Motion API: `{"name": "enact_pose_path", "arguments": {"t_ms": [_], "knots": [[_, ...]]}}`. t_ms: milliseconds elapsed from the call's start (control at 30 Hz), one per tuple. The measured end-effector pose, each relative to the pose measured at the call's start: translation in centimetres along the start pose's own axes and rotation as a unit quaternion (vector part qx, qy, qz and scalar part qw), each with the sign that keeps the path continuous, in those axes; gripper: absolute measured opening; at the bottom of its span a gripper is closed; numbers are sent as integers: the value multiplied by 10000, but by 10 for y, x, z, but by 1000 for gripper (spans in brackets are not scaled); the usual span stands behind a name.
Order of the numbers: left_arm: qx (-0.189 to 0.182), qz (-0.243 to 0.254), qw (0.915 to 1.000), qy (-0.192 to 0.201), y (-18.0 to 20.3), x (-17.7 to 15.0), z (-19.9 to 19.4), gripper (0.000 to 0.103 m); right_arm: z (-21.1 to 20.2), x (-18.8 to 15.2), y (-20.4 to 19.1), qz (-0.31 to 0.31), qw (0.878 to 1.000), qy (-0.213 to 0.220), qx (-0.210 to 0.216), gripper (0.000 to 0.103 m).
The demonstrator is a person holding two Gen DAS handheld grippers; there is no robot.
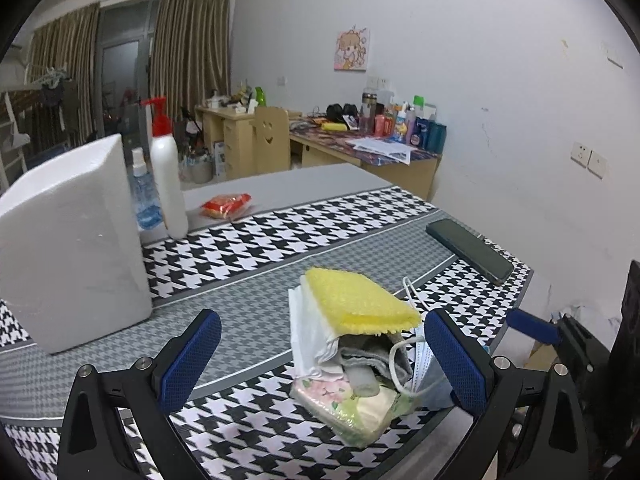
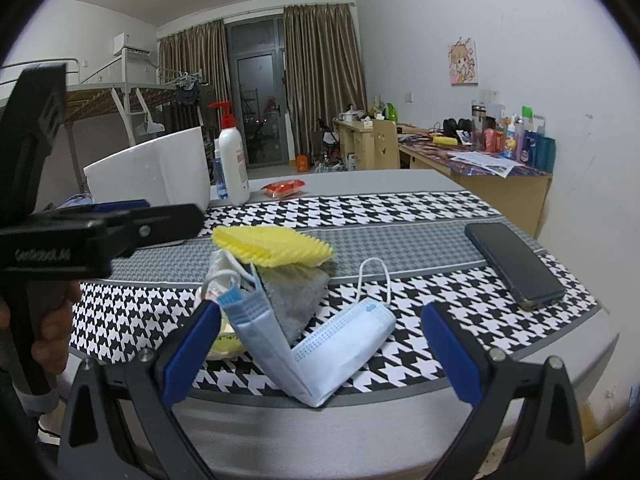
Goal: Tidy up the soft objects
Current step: 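Close the left gripper on the yellow mesh net while the right gripper grasps the blue face mask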
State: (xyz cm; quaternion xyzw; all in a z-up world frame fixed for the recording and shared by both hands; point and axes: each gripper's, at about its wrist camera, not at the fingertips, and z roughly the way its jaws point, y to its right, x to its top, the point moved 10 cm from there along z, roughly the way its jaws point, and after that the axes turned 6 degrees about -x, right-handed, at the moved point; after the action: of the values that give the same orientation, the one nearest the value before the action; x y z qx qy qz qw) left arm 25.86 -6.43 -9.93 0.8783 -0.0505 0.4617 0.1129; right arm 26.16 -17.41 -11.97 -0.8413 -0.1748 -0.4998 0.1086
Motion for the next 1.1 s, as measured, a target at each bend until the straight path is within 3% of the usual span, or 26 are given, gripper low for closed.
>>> {"name": "enact_pose_path", "arguments": {"t_ms": [100, 367, 533, 800, 967, 1100], "knots": [[17, 6, 10000, -58, -1, 2, 8, 97, 3, -4, -1, -68, 10000, -48, 36, 98], [-424, -287, 9979, -397, 8, -1, 35, 90, 7, -14, -1, -140, 9995, -243, 110, 87], [-561, -395, 9959, -589, 11, -6, 44, 79, 12, -25, -2, -147, 9984, -467, 281, 68], [-631, -599, 9936, -718, 12, -10, 49, 57, 19, -41, -3, -159, 9948, -847, 536, 35], [-542, -537, 9947, -688, 11, -7, 49, 46, 17, -45, -1, -155, 9946, -853, 573, 26], [-524, -398, 9954, -703, 14, -5, 52, 28, 14, -45, -1, -165, 9947, -836, 568, 22]]}}
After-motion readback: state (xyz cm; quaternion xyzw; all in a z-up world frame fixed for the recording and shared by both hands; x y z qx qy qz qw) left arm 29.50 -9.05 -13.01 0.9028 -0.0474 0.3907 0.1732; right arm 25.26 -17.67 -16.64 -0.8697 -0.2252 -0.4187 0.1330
